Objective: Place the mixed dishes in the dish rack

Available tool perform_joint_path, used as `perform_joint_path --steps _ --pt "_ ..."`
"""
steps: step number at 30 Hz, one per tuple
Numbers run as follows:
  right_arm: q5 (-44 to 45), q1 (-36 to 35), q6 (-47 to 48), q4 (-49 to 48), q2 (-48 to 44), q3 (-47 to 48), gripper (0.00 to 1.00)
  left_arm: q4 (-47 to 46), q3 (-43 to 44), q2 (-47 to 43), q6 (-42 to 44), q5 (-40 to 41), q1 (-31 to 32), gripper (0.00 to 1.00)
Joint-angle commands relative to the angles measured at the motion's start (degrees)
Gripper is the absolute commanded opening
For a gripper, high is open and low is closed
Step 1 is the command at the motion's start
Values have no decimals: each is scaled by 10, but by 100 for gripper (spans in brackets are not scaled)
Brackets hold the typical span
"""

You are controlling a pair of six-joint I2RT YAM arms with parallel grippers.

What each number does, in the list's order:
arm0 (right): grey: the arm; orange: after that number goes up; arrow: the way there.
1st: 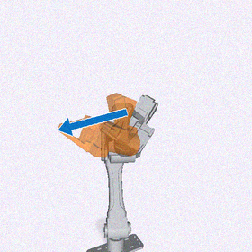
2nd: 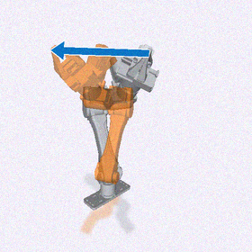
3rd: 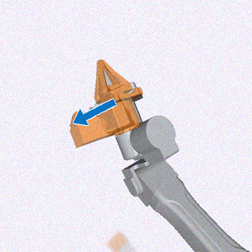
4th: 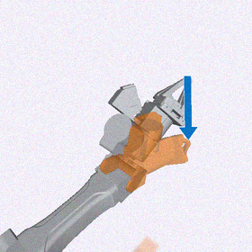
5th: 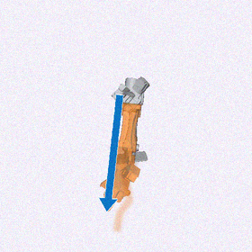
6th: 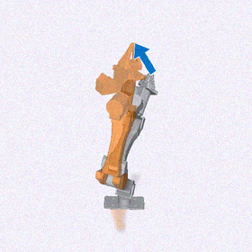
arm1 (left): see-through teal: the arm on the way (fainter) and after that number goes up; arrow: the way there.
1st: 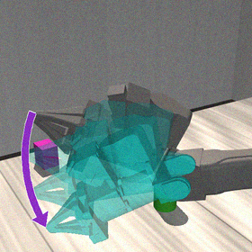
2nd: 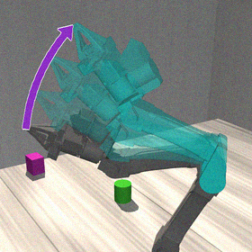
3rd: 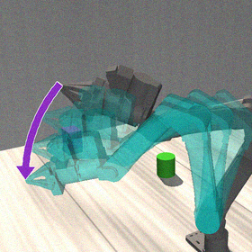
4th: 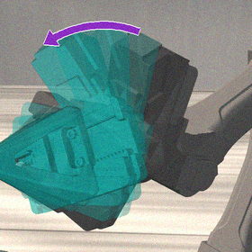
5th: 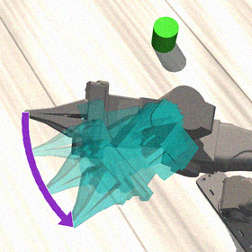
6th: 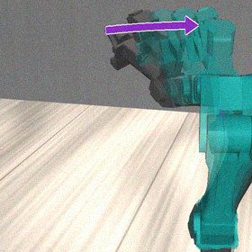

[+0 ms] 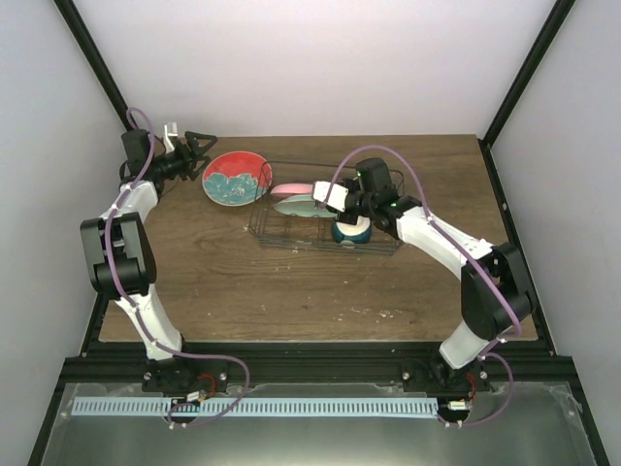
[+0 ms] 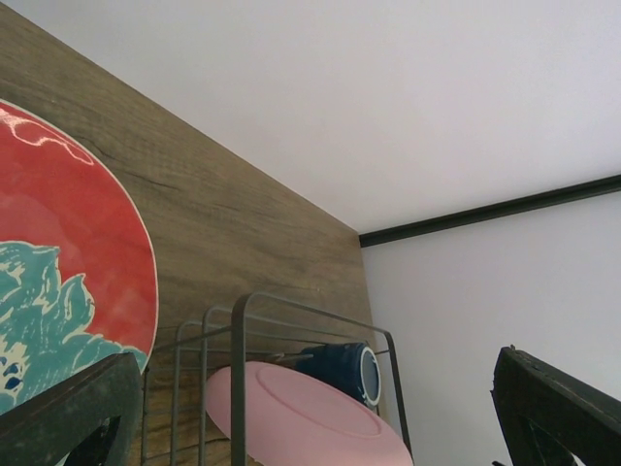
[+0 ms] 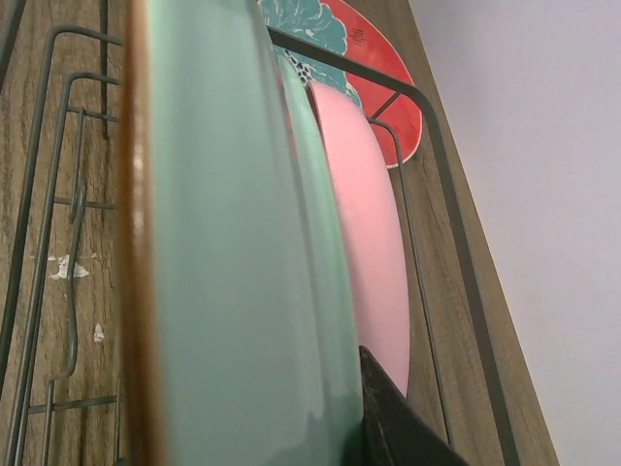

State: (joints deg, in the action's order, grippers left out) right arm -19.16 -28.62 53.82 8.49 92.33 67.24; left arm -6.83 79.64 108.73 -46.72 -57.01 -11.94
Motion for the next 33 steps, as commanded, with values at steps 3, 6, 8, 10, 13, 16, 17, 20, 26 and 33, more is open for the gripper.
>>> perform_joint_path --steps 3,6,8,10,13,16,17,20,26,33 --pt "1 -14 16 -75 7 19 12 -31 21 16 -16 -5 1 100" --pt "6 -27 15 -71 19 23 15 -29 22 19 -15 -5 1 100" --pt "7 -36 14 -67 29 27 18 -25 21 19 -11 -3 1 100" --pt "9 -44 12 -64 38 33 21 -18 20 20 -6 -1 1 100" --pt "16 -54 11 -53 53 44 22 -11 16 21 2 1 0 100" --pt "28 -62 11 -42 63 54 26 4 14 21 15 7 1 100" --pt "33 -64 11 -39 64 56 27 17 17 22 23 11 1 100" --pt "46 -65 2 -36 58 56 33 88 35 25 83 43 1 100" --pt "52 -65 -49 4 21 60 66 277 91 44 195 185 1 100" --pt "53 -77 -120 36 -62 74 100 365 137 79 233 266 1 100"
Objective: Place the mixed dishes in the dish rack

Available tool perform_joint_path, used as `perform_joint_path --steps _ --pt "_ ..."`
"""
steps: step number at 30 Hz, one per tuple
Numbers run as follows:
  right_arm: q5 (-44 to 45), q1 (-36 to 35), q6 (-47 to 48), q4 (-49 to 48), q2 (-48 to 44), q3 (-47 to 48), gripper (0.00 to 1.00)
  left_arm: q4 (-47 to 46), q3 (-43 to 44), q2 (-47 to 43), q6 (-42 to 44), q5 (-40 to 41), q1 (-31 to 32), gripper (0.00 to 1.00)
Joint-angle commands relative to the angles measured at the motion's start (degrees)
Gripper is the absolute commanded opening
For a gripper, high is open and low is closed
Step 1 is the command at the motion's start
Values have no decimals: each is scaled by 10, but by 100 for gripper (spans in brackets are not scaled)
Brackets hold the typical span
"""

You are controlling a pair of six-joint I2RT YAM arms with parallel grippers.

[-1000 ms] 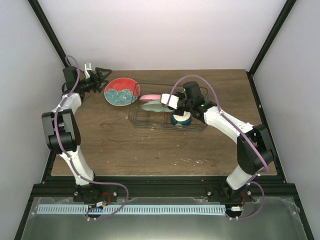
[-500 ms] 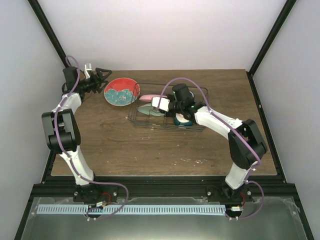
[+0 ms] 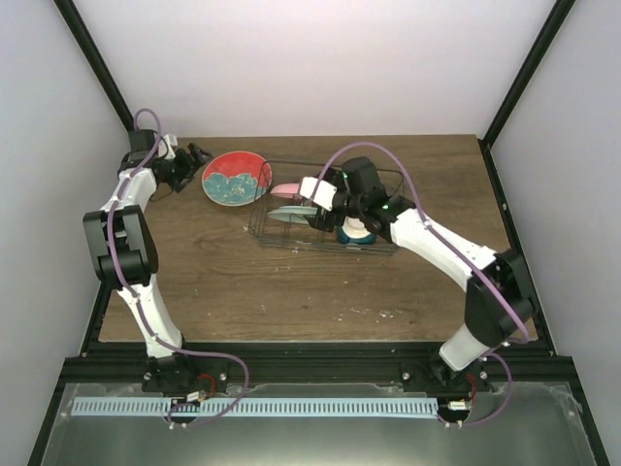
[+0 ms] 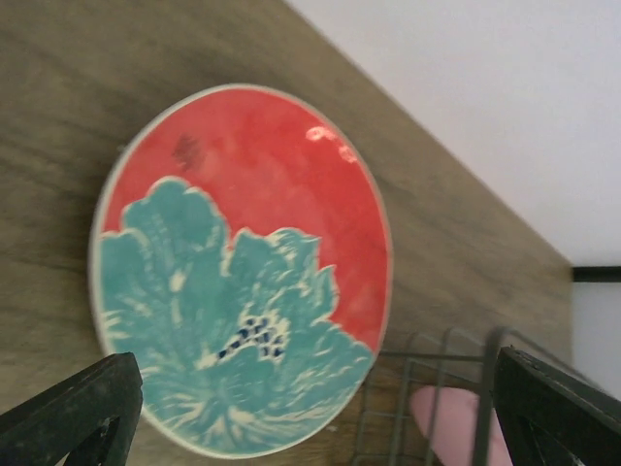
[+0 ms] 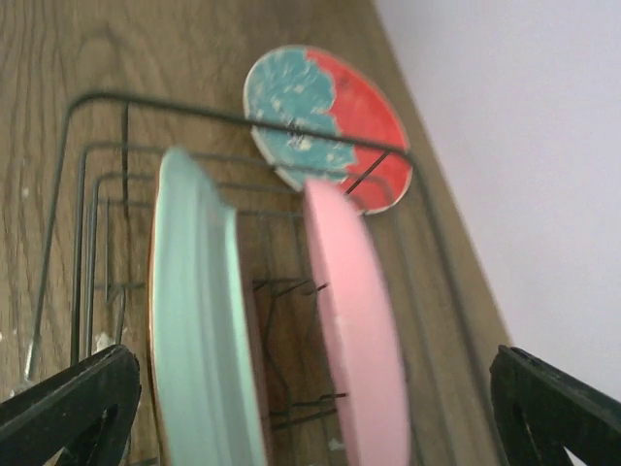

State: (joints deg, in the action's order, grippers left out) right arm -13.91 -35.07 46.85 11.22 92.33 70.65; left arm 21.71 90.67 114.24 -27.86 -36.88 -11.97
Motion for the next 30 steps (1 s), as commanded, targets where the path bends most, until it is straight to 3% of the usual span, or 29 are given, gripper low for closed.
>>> perform_joint_path --steps 1,12,25,28,30 --pt "-1 -12 -63 6 -78 42 100 90 34 32 47 74 2 100" --pt "77 -12 -151 -78 -86 53 100 191 124 113 95 242 47 100" --pt "78 -11 -151 -84 -75 60 100 179 184 193 75 220 61 99" --pt "81 -11 -152 -82 -71 60 100 157 179 206 63 186 58 90" --pt "82 -11 -152 -83 -67 61 100 142 175 217 55 157 55 72"
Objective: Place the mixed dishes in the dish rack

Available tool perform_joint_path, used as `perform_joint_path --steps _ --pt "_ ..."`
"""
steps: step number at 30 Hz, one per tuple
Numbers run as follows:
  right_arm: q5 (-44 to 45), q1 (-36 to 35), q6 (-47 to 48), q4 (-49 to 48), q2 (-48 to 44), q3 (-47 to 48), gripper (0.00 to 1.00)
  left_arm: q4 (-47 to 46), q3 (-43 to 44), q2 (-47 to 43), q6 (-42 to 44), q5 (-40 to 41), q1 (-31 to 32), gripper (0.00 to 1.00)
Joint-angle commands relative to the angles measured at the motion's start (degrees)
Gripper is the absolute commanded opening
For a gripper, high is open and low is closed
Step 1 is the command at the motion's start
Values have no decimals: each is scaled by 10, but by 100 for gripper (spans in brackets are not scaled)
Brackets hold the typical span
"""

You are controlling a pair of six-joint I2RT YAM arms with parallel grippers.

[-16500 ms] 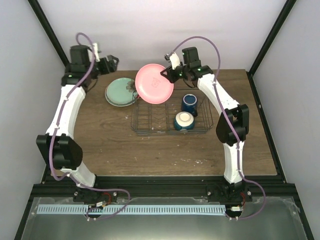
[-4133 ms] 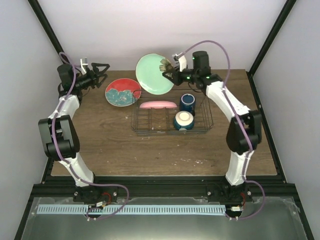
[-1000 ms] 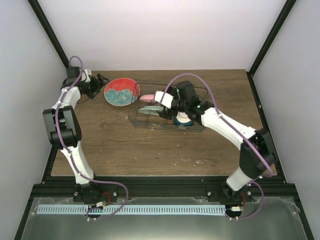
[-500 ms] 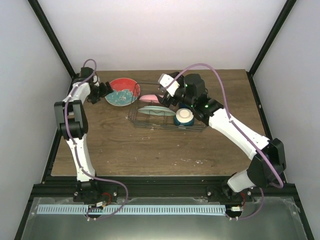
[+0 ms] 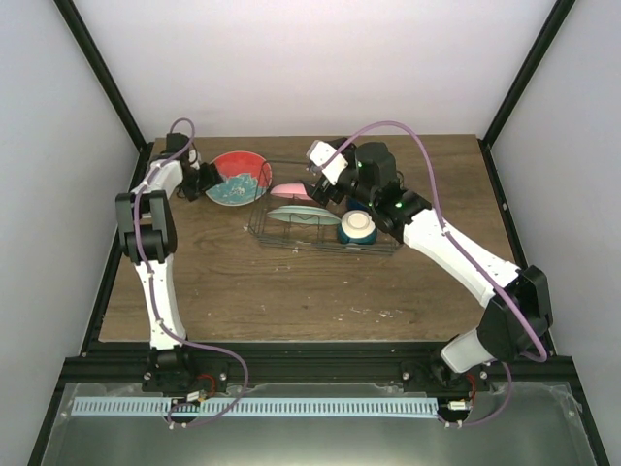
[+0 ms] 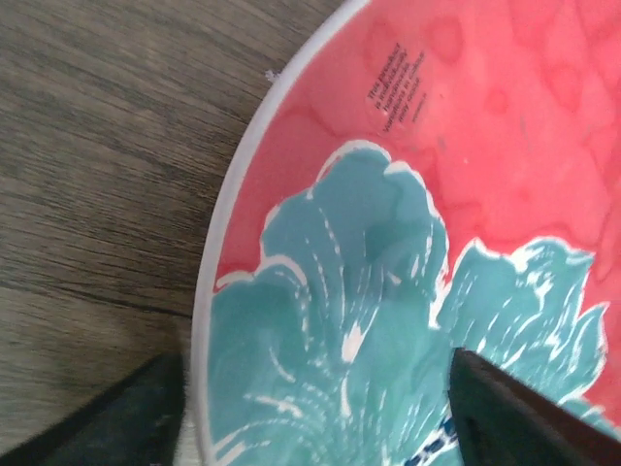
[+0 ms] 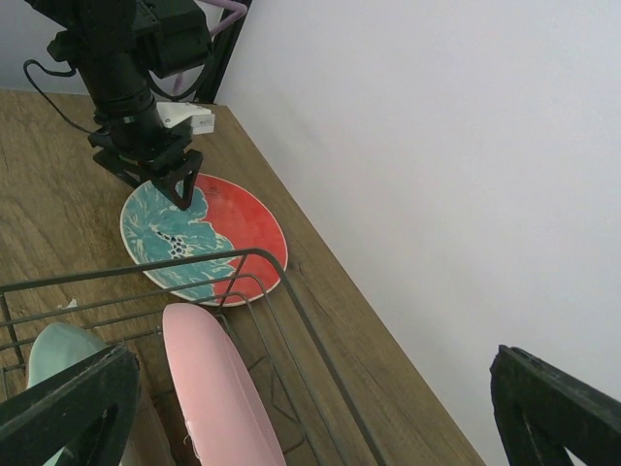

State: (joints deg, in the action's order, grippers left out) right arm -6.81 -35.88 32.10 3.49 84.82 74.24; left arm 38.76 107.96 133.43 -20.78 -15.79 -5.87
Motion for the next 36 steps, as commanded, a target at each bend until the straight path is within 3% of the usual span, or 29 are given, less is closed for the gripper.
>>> perform_joint_path --steps 1,6,13,14,16,26,36 --pt "12 -3 -5 -5 11 26 100 -33 1 29 -19 -65 -7 65" --pt "16 -3 -5 -3 22 32 100 -83 -50 34 -46 -116 -18 40" --pt "14 -3 -2 6 38 41 100 -160 -133 23 -76 -175 -35 28" --pt "13 -3 -1 6 40 42 100 -177 -148 19 -82 -186 -37 23" --pt "12 -3 0 6 46 44 100 -212 -173 11 -93 -208 -43 1" --pt "-11 -2 -45 51 89 90 100 -318 -216 -9 -140 -308 -59 0" --pt "-49 11 -121 82 111 109 100 -375 -201 -38 -188 -341 -73 0"
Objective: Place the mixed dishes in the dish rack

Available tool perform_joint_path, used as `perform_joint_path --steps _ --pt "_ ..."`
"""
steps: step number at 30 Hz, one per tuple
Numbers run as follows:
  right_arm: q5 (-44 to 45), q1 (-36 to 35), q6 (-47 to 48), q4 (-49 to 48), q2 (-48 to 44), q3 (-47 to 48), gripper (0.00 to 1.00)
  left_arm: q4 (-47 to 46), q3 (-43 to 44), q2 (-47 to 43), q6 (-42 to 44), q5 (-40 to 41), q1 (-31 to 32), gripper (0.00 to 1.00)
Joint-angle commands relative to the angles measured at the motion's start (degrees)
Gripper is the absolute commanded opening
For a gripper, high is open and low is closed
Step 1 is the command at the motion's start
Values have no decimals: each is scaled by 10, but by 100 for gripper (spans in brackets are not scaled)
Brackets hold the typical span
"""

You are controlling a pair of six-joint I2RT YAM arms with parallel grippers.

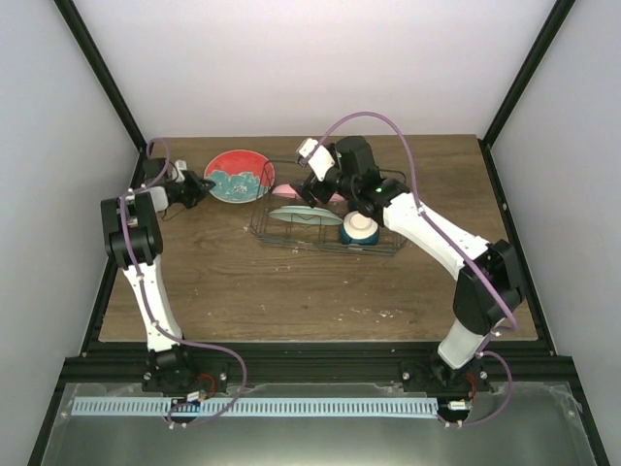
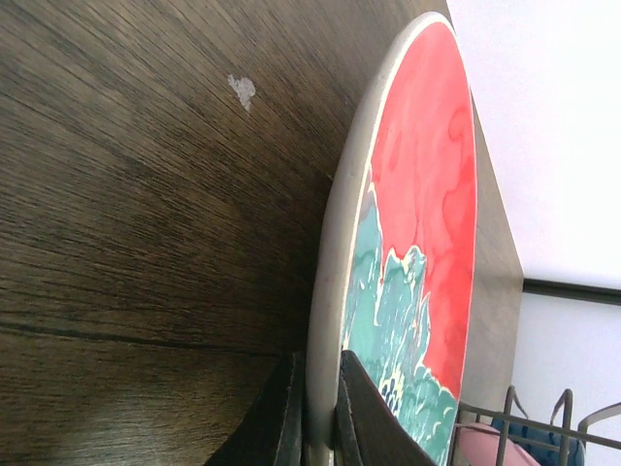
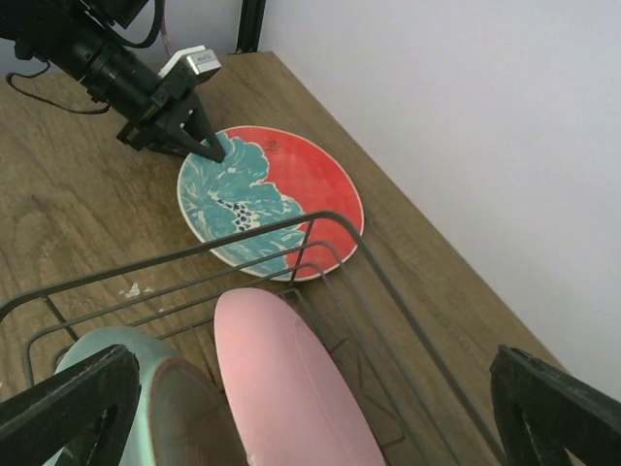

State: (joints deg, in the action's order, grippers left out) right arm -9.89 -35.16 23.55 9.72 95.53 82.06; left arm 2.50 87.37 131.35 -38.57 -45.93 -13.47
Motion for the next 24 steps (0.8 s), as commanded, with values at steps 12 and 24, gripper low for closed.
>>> perform_joint_path --steps 12,24 --pt "-1 5 -24 18 -4 10 100 12 -53 -50 25 -14 -69 0" --pt "-67 31 -118 63 58 88 100 -133 -101 -99 -78 -90 -84 0"
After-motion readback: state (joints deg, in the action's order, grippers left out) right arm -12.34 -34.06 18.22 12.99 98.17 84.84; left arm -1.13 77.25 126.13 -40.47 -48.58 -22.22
